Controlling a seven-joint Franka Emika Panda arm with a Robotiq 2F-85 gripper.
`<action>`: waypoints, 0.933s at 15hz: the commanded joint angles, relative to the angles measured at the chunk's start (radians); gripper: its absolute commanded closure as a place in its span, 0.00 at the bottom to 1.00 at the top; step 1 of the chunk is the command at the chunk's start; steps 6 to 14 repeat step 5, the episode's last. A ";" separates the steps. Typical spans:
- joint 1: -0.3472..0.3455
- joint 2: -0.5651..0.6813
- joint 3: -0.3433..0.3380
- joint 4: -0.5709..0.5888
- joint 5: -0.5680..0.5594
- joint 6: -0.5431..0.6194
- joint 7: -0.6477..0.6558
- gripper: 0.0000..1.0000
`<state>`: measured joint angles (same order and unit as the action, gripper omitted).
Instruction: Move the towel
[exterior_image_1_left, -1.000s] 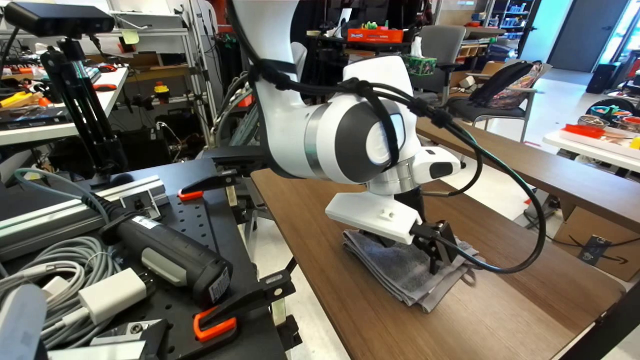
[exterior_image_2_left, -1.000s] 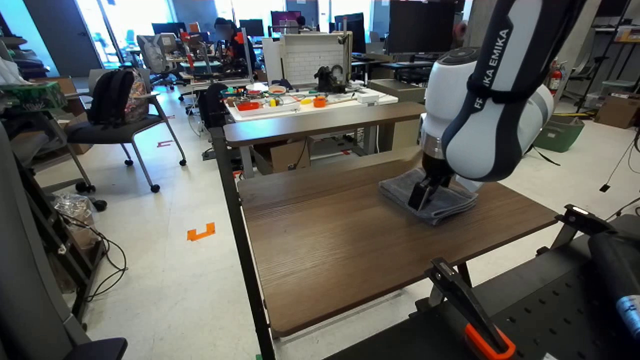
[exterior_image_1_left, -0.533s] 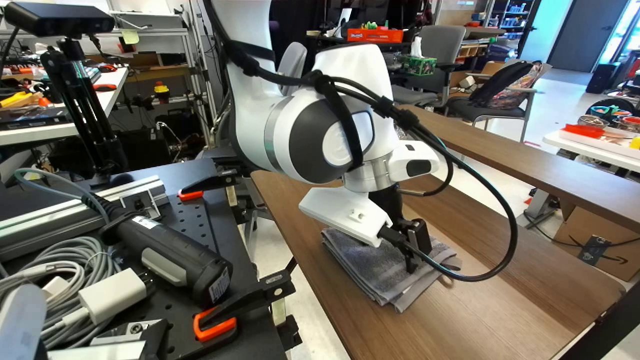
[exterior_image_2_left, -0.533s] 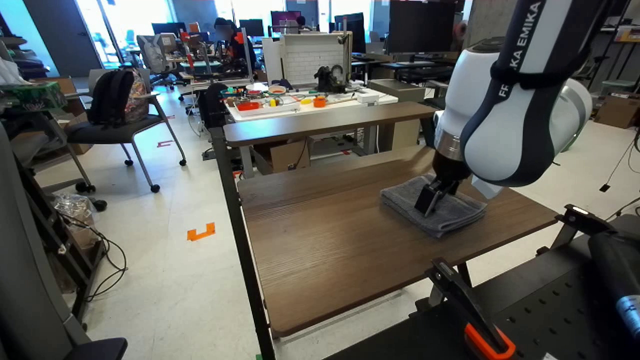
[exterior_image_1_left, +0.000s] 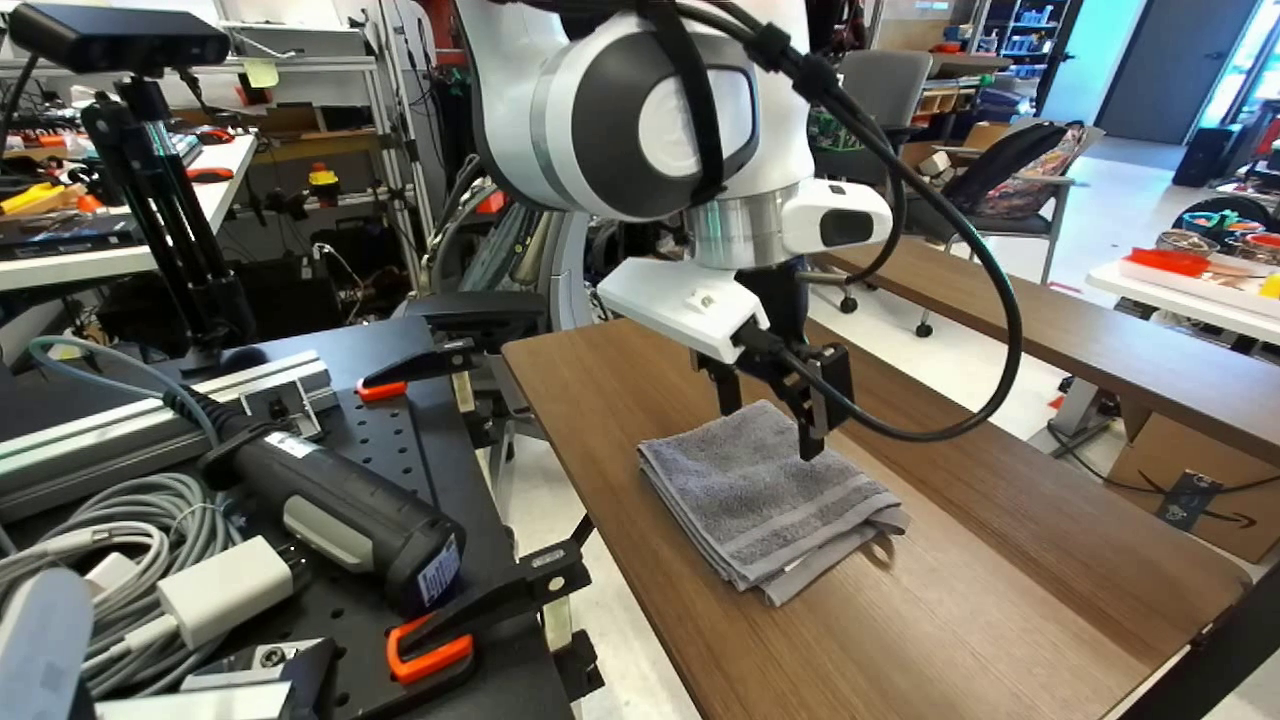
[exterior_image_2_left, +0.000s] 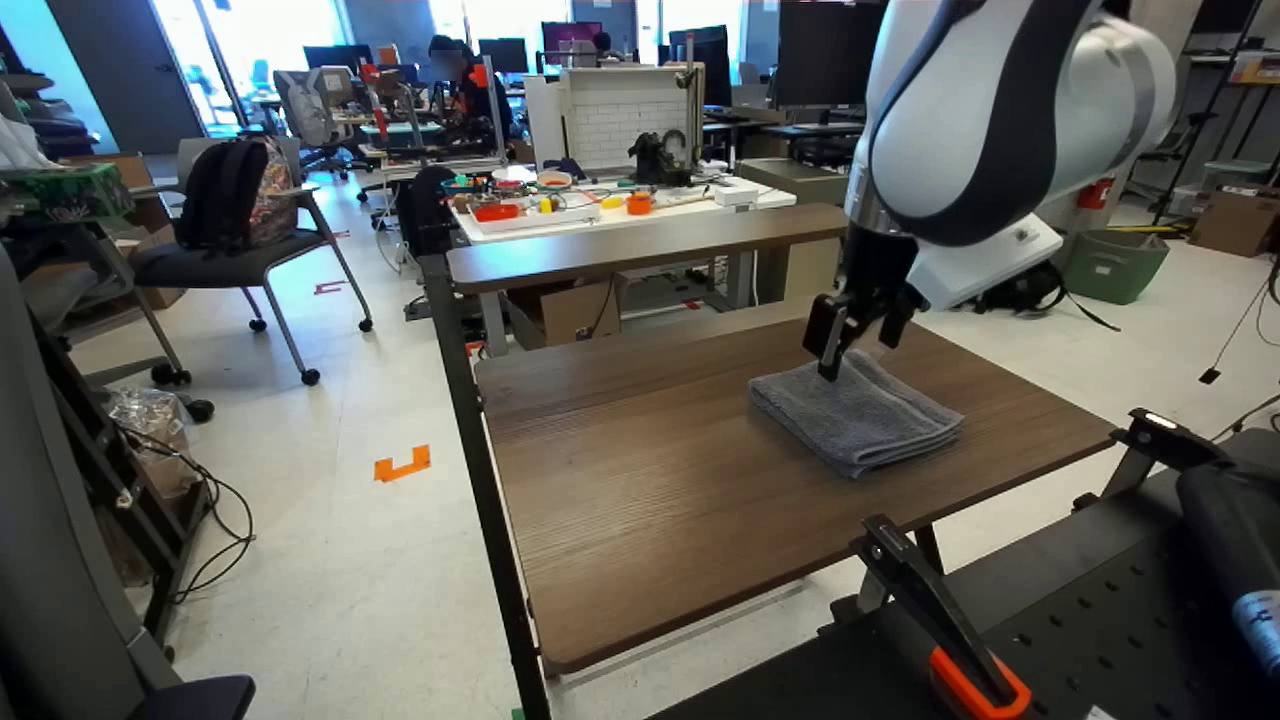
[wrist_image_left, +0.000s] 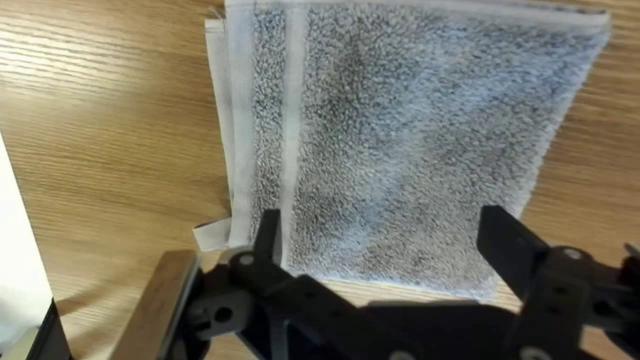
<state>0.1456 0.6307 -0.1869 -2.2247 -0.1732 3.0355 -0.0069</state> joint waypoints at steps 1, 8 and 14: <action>-0.004 -0.021 0.006 -0.003 0.000 -0.021 0.003 0.00; -0.005 -0.048 0.007 -0.015 -0.002 -0.037 0.010 0.00; -0.005 -0.048 0.007 -0.015 -0.002 -0.037 0.010 0.00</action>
